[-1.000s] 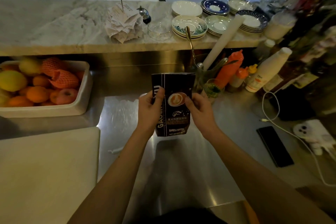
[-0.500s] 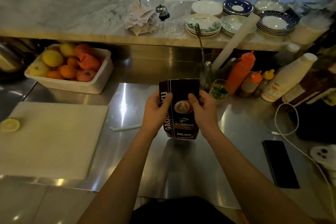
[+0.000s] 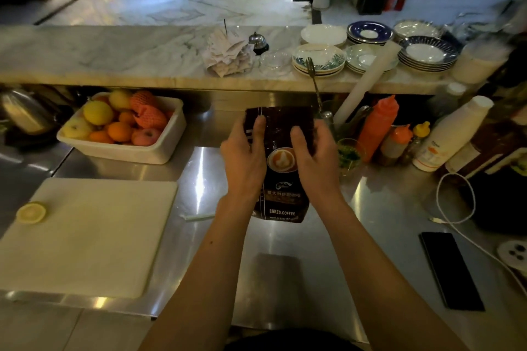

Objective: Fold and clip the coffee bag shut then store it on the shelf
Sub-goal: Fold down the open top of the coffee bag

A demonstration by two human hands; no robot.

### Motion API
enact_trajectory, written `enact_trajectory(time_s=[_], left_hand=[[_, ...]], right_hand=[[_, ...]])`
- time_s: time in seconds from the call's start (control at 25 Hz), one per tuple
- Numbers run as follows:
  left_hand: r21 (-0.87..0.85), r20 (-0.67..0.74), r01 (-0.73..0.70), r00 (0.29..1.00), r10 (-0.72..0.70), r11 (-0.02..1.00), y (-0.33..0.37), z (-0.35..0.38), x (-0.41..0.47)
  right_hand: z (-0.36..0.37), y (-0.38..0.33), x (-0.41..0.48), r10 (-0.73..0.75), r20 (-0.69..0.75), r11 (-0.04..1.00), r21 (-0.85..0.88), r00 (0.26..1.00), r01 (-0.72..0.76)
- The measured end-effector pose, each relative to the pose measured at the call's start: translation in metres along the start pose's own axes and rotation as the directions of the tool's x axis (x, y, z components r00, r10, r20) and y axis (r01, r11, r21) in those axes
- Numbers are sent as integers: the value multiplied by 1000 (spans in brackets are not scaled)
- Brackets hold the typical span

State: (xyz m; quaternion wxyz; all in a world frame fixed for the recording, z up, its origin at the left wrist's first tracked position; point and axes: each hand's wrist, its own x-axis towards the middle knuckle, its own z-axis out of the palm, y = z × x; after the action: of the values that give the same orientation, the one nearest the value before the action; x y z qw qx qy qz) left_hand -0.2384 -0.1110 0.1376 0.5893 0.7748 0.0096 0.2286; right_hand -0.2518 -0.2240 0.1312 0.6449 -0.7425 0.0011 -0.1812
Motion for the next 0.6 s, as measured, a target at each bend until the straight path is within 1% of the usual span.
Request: enact_trajectory(time_s=[0.12, 0.24, 0.32, 0.4, 0.52, 0.6], left_hand=[[16, 35, -78, 996, 77, 997, 11, -13, 6], [-3, 55, -103, 993, 103, 995, 20, -27, 13], [-34, 63, -130, 989, 132, 991, 29, -34, 22], [-24, 83, -158, 984, 159, 987, 41, -39, 35], [20, 134, -232, 965, 227, 973, 59, -38, 61], [33, 105, -281, 955, 276, 959, 70, -37, 75]], right_hand=[[14, -25, 9, -41, -97, 995, -95, 994, 32], [24, -36, 10, -123, -145, 973, -212, 982, 90], [32, -42, 8, -147, -183, 961, -258, 972, 97], [38, -50, 9, -180, -220, 961, -247, 959, 123], [42, -71, 24, -221, -285, 969, -174, 932, 177], [44, -88, 40, -261, -323, 958, -202, 910, 202]])
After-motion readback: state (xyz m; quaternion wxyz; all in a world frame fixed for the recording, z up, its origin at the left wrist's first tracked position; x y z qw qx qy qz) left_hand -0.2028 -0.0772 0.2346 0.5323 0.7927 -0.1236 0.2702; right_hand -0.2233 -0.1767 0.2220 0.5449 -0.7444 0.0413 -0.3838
